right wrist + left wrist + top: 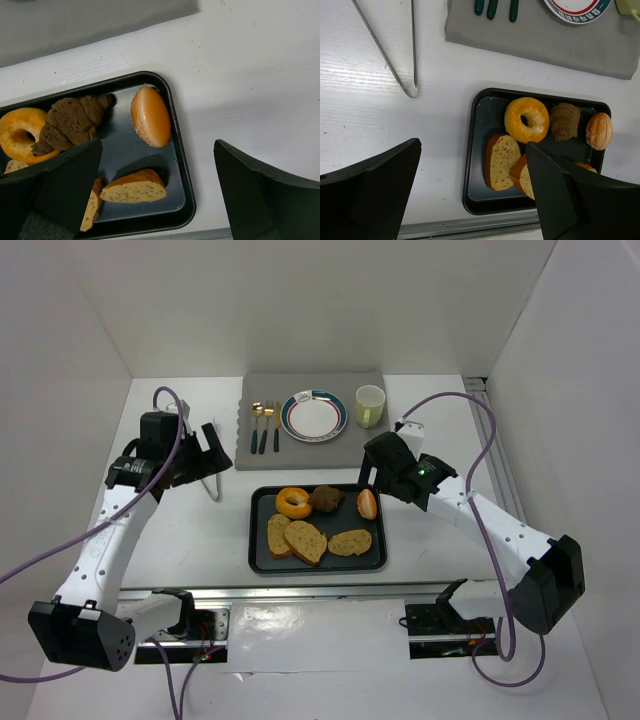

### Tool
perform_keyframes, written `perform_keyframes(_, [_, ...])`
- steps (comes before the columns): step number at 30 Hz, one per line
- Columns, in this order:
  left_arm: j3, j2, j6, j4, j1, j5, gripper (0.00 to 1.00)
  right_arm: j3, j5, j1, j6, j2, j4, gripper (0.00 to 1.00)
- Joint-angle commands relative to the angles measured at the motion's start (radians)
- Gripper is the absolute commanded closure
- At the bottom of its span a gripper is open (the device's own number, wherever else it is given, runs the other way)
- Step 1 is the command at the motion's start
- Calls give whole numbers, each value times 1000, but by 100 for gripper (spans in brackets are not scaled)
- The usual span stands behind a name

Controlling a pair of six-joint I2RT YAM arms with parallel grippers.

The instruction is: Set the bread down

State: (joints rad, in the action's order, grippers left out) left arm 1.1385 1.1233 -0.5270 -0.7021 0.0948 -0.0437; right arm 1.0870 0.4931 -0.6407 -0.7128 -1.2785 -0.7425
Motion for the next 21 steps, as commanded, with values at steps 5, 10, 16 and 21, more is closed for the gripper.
perform_keyframes(5, [-23, -22, -4, 30, -3, -8, 1, -12, 36, 4, -25, 39, 29, 0])
perform_keyframes(10, [-23, 0, -13, 30, -3, -8, 1, -32, 36, 4, -16, 50, 38, 0])
perform_keyframes(16, [-23, 38, -22, 30, -3, 51, 1, -50, 36, 4, -7, 59, 57, 0])
perform_keyframes(21, [15, 174, -91, -28, -3, 229, 2, -81, 15, 4, 13, 68, 78, 0])
